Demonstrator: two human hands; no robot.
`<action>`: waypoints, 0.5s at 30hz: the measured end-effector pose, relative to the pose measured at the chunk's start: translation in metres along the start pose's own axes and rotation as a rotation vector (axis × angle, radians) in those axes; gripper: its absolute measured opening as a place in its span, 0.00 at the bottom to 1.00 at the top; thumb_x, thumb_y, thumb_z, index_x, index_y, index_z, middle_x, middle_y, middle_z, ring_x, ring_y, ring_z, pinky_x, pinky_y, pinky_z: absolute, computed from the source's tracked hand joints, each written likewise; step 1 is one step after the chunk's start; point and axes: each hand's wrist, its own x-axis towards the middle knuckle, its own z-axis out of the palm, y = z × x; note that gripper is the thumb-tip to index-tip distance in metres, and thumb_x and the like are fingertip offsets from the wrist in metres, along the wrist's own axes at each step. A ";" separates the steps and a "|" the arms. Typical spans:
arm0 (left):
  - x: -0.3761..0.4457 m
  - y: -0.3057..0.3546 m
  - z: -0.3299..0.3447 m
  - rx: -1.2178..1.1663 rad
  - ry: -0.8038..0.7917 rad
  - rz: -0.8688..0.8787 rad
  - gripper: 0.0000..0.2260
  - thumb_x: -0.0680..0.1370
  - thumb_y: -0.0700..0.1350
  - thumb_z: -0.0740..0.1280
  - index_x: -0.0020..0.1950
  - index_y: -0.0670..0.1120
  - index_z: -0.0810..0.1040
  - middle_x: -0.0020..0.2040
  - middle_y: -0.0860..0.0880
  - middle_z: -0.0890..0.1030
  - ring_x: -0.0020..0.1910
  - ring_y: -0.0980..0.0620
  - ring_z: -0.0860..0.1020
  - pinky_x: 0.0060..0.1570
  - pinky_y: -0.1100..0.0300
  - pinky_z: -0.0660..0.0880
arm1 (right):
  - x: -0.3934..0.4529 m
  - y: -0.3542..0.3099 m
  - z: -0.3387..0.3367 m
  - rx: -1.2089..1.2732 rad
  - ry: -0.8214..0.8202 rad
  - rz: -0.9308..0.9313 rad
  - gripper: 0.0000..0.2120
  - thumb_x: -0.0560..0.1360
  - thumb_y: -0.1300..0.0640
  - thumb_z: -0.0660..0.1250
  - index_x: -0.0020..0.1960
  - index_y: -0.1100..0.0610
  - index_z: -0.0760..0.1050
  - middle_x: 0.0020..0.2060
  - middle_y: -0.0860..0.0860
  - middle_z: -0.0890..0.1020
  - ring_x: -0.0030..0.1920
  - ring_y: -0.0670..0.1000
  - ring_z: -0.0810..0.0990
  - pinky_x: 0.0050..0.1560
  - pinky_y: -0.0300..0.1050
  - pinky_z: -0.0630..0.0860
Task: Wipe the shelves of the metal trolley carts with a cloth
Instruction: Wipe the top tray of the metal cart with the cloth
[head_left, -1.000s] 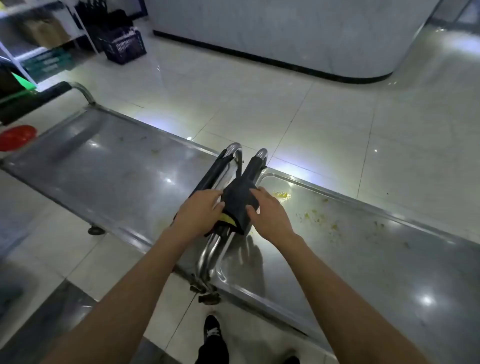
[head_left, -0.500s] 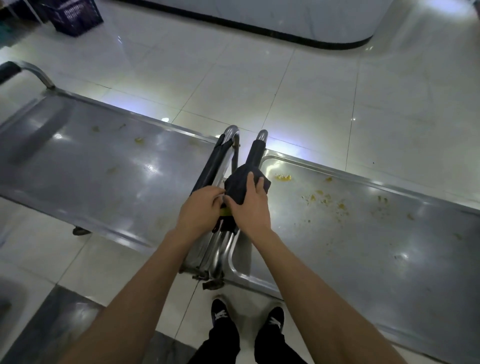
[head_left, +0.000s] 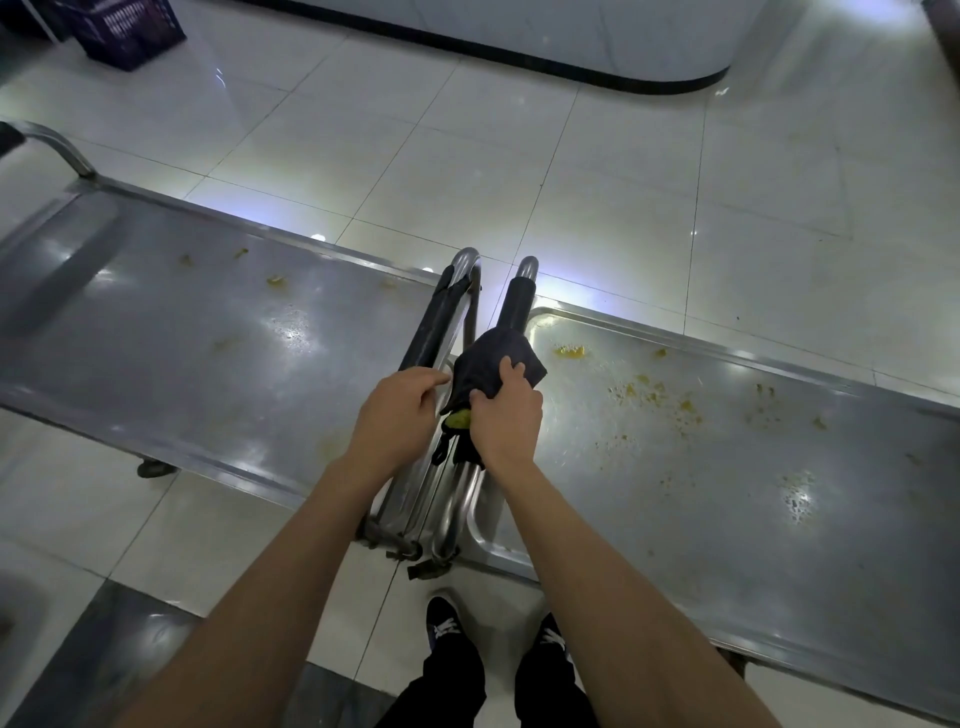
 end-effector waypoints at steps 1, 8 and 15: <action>0.000 0.001 0.000 -0.002 -0.004 0.005 0.16 0.82 0.37 0.59 0.67 0.43 0.79 0.65 0.47 0.80 0.63 0.48 0.78 0.65 0.51 0.75 | -0.002 0.000 0.000 0.022 0.019 0.002 0.26 0.79 0.59 0.66 0.76 0.57 0.65 0.76 0.55 0.67 0.68 0.59 0.72 0.67 0.49 0.72; 0.003 0.003 -0.001 0.018 -0.028 0.046 0.15 0.82 0.38 0.60 0.66 0.44 0.79 0.64 0.47 0.81 0.62 0.48 0.78 0.63 0.48 0.75 | -0.006 -0.002 -0.004 0.234 0.097 0.074 0.21 0.78 0.62 0.69 0.70 0.59 0.75 0.67 0.56 0.77 0.66 0.57 0.77 0.67 0.52 0.75; 0.007 0.005 0.002 0.020 -0.036 0.041 0.14 0.82 0.40 0.61 0.66 0.46 0.79 0.63 0.48 0.81 0.61 0.48 0.78 0.61 0.49 0.77 | -0.008 -0.005 -0.017 0.221 0.111 0.121 0.19 0.80 0.62 0.67 0.70 0.55 0.75 0.67 0.52 0.78 0.65 0.52 0.77 0.69 0.41 0.70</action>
